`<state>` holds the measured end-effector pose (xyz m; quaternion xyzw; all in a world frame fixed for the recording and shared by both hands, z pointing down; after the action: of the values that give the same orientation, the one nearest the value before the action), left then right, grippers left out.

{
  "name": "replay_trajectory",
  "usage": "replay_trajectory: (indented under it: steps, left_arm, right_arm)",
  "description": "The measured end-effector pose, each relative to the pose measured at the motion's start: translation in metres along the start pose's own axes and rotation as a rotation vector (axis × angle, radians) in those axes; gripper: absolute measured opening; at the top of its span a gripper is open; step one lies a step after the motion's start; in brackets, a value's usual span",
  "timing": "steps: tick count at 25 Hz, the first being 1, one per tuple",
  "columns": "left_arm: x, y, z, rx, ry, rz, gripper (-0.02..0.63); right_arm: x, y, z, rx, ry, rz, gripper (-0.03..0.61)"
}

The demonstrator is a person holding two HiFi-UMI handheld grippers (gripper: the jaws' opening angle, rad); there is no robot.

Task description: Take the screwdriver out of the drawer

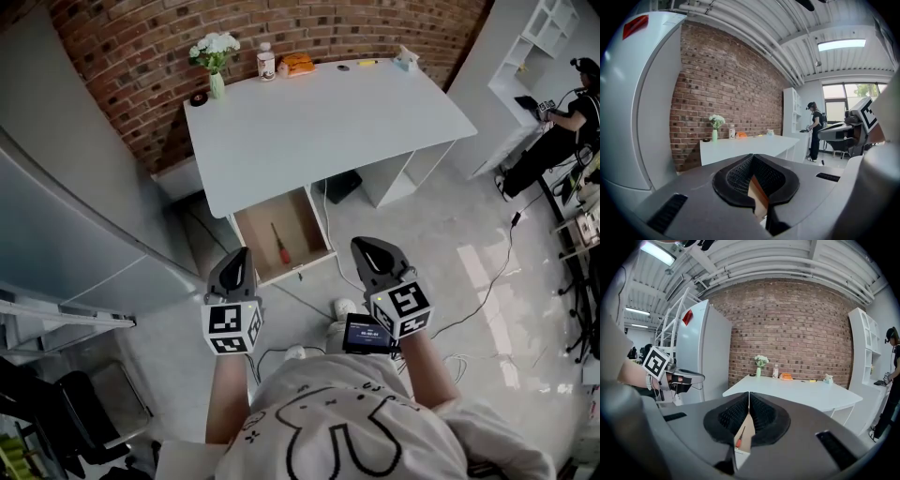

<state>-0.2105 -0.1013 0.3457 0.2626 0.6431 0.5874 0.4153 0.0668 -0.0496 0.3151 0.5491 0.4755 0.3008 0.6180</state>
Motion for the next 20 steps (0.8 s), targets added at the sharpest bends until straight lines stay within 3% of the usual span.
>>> replay_trajectory:
  steps: [13,20]
  left_arm:
    - [-0.091,-0.023,0.039,0.044,-0.220,-0.030,0.012]
    - [-0.125,-0.024,0.068,0.075,-0.335,-0.069,0.012]
  right_arm:
    - [-0.056,0.003,0.144,-0.008,-0.121,-0.003,0.020]
    - [-0.088,0.004,0.206,-0.010,-0.238,-0.019,0.020]
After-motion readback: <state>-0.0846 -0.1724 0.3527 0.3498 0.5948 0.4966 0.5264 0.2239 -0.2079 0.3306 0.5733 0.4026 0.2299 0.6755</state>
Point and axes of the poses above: the fingertips, and each gripper's own axes: x backward along the fingers, z to its right, y out of its underside, the point moved 9 cm from there along x, backward along the fingers, and after that the axes turned 3 degrees about -x, right-handed, at the moved point
